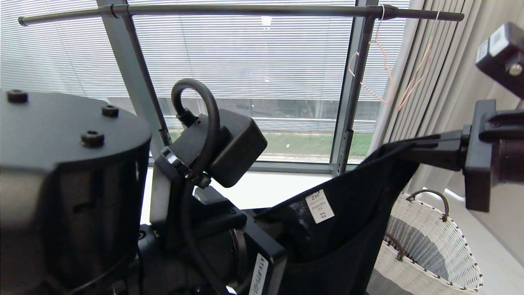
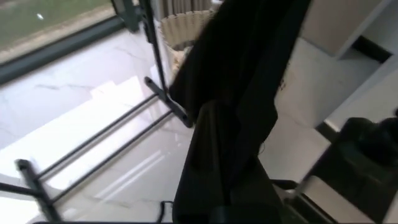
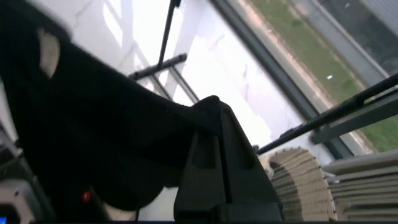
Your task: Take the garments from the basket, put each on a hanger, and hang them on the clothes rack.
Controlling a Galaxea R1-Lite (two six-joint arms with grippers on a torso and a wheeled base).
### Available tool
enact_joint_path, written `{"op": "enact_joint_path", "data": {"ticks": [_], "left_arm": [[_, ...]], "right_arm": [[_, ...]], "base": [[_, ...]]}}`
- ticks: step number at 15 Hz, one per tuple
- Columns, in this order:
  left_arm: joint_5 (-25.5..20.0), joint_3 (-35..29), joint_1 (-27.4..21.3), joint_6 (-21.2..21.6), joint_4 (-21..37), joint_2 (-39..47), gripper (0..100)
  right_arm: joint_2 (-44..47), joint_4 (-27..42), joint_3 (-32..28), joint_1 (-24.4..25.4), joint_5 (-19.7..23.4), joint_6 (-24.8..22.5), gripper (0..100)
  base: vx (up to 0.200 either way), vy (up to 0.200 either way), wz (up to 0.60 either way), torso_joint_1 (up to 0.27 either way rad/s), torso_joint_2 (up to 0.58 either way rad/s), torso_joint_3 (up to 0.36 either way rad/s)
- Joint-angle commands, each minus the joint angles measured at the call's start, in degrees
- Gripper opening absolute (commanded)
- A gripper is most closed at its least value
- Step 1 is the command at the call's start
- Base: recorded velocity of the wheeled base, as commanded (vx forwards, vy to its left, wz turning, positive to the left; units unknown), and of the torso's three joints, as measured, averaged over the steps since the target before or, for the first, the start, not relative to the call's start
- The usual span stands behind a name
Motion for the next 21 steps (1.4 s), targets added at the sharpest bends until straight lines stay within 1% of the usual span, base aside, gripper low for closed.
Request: {"op": "enact_joint_path", "data": {"ticks": [1,2,3,5,8,9,10,11,14,15,16,17,18,19,20,21], "left_arm": [[-0.4,0.3,7.0,9.5,-3.2,0.5,0],[-1.1,0.6,8.2,11.2,-5.6,1.0,0],[-3.4,0.7,8.8,12.3,-9.2,1.8,0],[-5.5,0.9,8.7,13.1,-9.6,1.6,0],[-5.6,1.2,8.6,13.3,-9.6,1.6,0],[-5.5,1.2,8.7,13.3,-9.6,1.6,0],[-5.2,1.3,8.7,13.2,-9.6,1.6,0],[-5.0,2.1,9.1,13.2,-9.6,1.6,0],[-3.8,4.4,10.3,13.2,-9.5,1.5,0],[-1.8,6.0,12.0,13.3,-8.8,1.3,0],[0.2,7.4,14.2,13.3,-7.6,0.2,0],[0.9,9.1,17.5,13.3,-5.7,-2.2,0],[0.8,10.2,21.5,13.3,-3.0,-4.8,0],[0.9,10.8,23.9,13.3,-1.3,-6.4,0],[0.7,12.8,31.9,12.7,3.3,-10.5,0],[0.7,14.7,36.9,11.5,3.6,-12.5,0]], "right_arm": [[-3.6,5.2,-0.1,1.6,0.4,-0.1,0],[-3.9,6.6,-0.1,2.8,0.6,0.0,0],[-3.8,7.7,0.0,4.6,0.5,0.0,0],[-3.2,7.6,0.0,5.5,0.3,0.0,0],[-3.6,8.6,0.0,5.5,0.1,0.3,0],[-4.4,11.0,0.1,5.5,0.1,0.3,100],[-5.2,11.5,0.6,5.5,0.1,0.3,100],[-6.9,11.5,2.5,5.5,0.1,0.3,100],[-10.7,11.6,5.6,4.7,0.1,0.9,100],[-12.3,11.6,7.1,2.1,-2.1,2.0,100],[-13.1,13.0,7.9,-1.5,-7.1,2.0,100],[-13.7,16.0,8.6,-7.2,-12.3,2.1,100],[-14.6,18.2,9.5,-13.3,-13.4,2.3,100],[-15.0,18.9,10.1,-16.6,-13.4,2.3,100],[-16.3,19.0,12.8,-23.0,-13.7,2.3,100],[-17.3,18.7,14.2,-25.1,-13.8,2.3,100]], "base": [[0.000,0.000,0.00,0.000,0.00,0.000],[0.000,0.000,0.00,0.000,0.00,0.000],[0.000,0.000,0.00,0.000,0.00,0.000],[0.000,0.000,0.00,0.000,0.00,0.000],[0.000,0.000,0.00,0.000,0.00,0.000],[0.000,0.000,0.00,0.000,0.00,0.000],[0.000,0.000,0.00,0.000,0.00,0.000],[0.000,0.000,0.00,0.000,0.00,0.000],[0.000,0.000,0.00,0.000,0.00,0.000],[0.000,0.000,0.00,0.000,0.00,0.000],[0.000,0.000,0.00,0.000,0.00,0.000],[0.000,0.000,0.00,0.000,0.00,0.000],[0.000,0.000,0.00,0.000,0.00,0.000],[0.000,0.000,0.00,0.000,0.00,0.000],[0.000,0.000,0.00,0.000,0.00,0.000],[0.000,0.000,0.00,0.000,0.00,0.000]]}}
